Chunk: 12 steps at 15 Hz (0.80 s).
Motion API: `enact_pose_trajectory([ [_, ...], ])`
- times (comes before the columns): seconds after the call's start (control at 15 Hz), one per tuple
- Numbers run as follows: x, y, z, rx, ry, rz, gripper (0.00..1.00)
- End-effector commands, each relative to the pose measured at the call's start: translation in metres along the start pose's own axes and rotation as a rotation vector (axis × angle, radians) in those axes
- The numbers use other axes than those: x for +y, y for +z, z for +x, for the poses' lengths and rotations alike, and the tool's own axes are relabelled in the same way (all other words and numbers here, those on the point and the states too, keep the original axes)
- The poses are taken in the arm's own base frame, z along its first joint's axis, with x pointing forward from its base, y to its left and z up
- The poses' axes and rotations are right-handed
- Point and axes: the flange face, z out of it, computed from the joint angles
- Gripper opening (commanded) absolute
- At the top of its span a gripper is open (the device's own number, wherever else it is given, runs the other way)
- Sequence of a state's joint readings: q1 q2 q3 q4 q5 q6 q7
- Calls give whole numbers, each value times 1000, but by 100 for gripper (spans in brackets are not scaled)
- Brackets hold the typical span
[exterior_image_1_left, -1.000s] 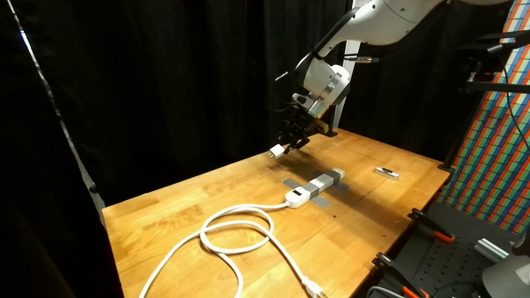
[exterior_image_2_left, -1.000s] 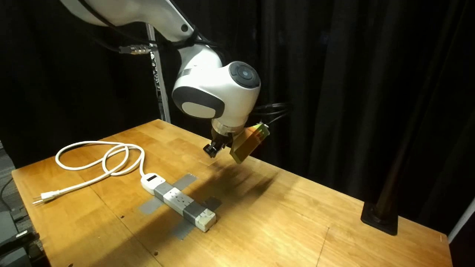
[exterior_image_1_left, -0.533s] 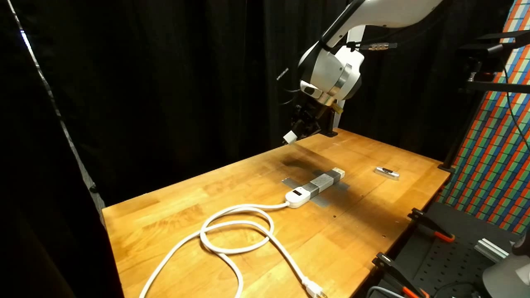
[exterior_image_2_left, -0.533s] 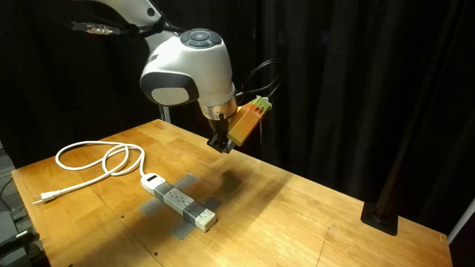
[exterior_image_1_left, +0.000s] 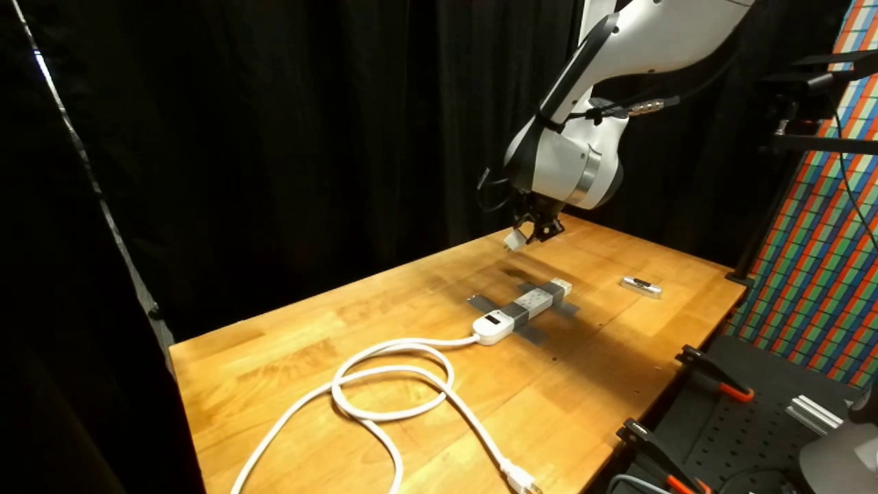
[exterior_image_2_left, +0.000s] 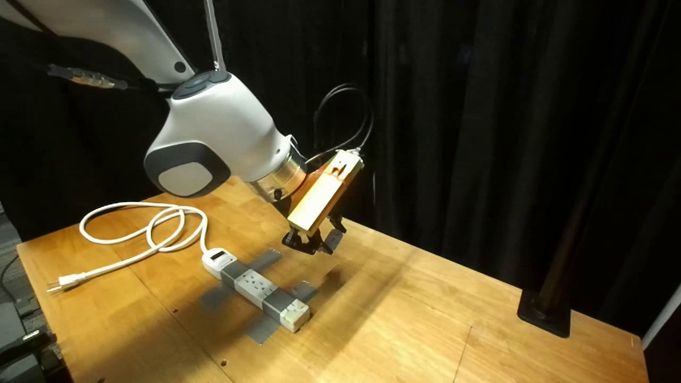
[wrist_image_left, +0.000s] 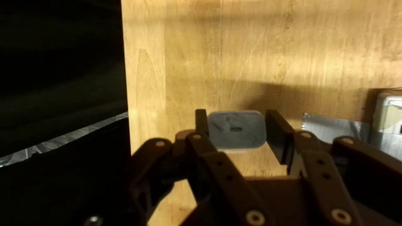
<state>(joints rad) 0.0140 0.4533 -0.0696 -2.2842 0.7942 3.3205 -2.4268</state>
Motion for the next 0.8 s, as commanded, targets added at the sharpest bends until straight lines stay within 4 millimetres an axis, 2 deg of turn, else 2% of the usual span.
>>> enact_pose_trajectory([
  [0.0,-30,-25,7,-76,30,6,23],
  [0.47,-87,-40,25,-95,89,158,23],
  [0.6,-87,-45,37,-28,99,203,23],
  [0.73,-68,-52,48,38,119,224,23],
])
